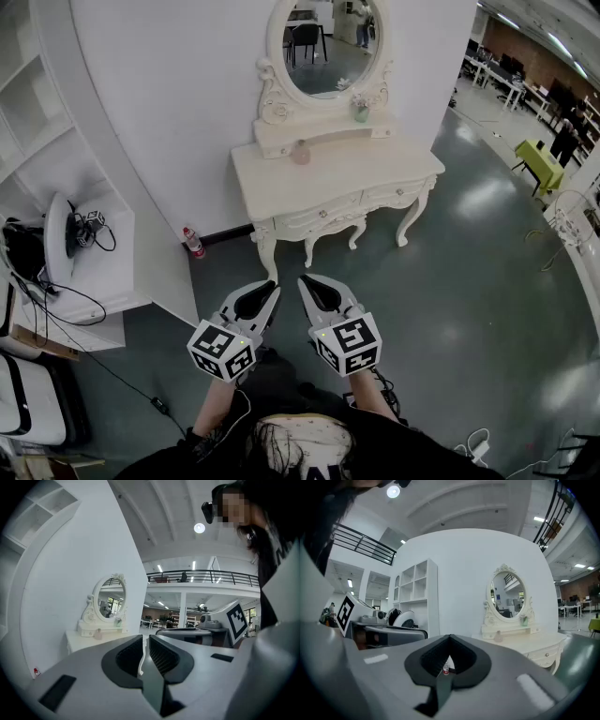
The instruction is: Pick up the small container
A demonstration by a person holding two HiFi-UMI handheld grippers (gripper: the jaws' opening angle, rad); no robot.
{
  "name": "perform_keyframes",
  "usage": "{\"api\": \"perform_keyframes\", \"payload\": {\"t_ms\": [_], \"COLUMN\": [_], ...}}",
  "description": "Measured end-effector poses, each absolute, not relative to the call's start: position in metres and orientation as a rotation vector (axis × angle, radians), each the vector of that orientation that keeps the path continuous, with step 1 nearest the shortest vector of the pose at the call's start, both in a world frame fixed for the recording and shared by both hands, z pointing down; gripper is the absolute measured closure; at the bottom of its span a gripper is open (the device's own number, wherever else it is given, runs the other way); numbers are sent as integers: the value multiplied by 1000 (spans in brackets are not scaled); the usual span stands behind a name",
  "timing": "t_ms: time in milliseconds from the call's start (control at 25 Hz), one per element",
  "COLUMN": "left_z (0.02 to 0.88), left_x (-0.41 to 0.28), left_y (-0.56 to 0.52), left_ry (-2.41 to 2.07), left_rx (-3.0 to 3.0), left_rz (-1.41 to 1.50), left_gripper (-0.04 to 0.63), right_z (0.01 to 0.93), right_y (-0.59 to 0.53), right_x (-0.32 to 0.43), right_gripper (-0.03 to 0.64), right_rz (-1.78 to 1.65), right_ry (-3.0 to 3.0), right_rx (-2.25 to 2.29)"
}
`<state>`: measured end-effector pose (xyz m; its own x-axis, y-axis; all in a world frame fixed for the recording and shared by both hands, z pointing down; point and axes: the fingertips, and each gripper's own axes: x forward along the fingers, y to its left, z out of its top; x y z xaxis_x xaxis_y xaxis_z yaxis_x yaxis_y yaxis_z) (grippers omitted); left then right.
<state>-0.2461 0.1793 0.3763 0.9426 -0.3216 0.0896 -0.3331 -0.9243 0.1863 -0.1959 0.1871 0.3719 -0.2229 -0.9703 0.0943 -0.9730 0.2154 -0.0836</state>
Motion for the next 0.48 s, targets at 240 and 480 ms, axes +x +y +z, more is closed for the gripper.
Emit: {"api": "perform_keyframes", "payload": {"t_ms": [240, 480], "left_z": [381, 392], "left_x": [-247, -244], "left_y": [170, 148], "left_ry": [-509, -518], "left_rx": [2892, 2856], "left_rz": [99, 116], "left_gripper": [571, 571], "right_z": [375, 381], "right_y": [176, 155], "right_x": [-196, -193], "right_gripper": [611, 609], "right_rz": [201, 223], "right_ry": [-2445, -2466], "right_rx": [1927, 1923]}}
